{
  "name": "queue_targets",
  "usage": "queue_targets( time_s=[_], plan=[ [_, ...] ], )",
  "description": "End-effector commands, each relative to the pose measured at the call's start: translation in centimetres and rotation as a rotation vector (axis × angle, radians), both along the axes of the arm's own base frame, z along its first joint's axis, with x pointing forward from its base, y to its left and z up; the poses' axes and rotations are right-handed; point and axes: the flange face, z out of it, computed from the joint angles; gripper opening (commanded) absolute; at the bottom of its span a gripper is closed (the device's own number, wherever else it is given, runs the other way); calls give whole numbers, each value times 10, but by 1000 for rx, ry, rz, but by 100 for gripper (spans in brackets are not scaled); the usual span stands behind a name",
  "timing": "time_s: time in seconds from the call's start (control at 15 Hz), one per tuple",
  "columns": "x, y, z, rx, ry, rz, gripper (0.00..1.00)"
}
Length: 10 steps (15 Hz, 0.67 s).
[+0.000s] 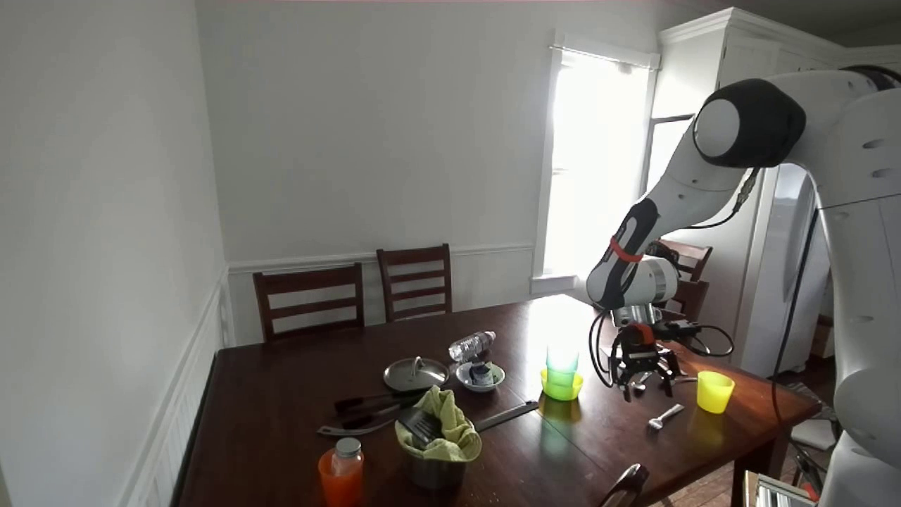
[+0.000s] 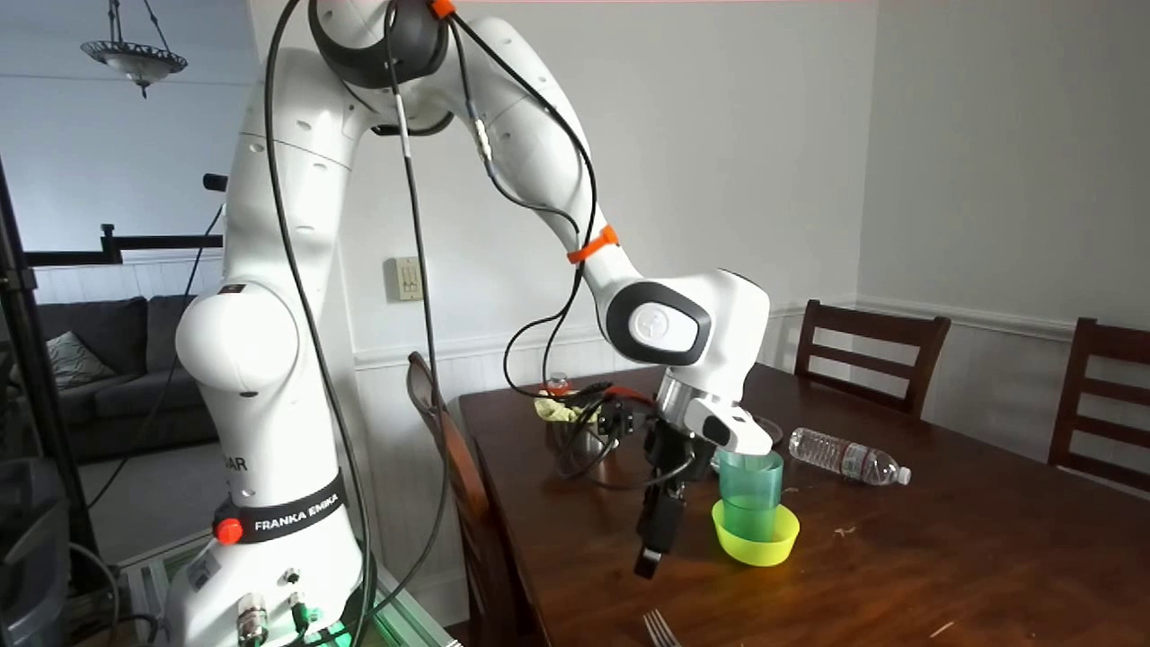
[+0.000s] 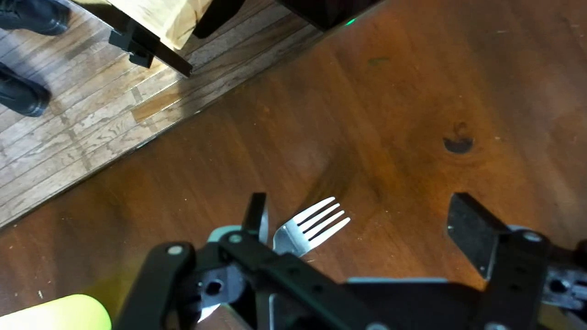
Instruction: Pick up the green cup and use it to push the yellow bowl a little to the left, put the green cup in the yellow bowl, pick up the silver fork and put it in the green cup
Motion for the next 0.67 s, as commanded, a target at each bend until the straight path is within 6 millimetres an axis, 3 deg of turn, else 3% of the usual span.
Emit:
queue_targets(
  time_s=[0.0,0.6],
  plan=[
    [0,0,0,1,1,3,100],
    [-1,25,-23,-82,53,231,100]
  ],
)
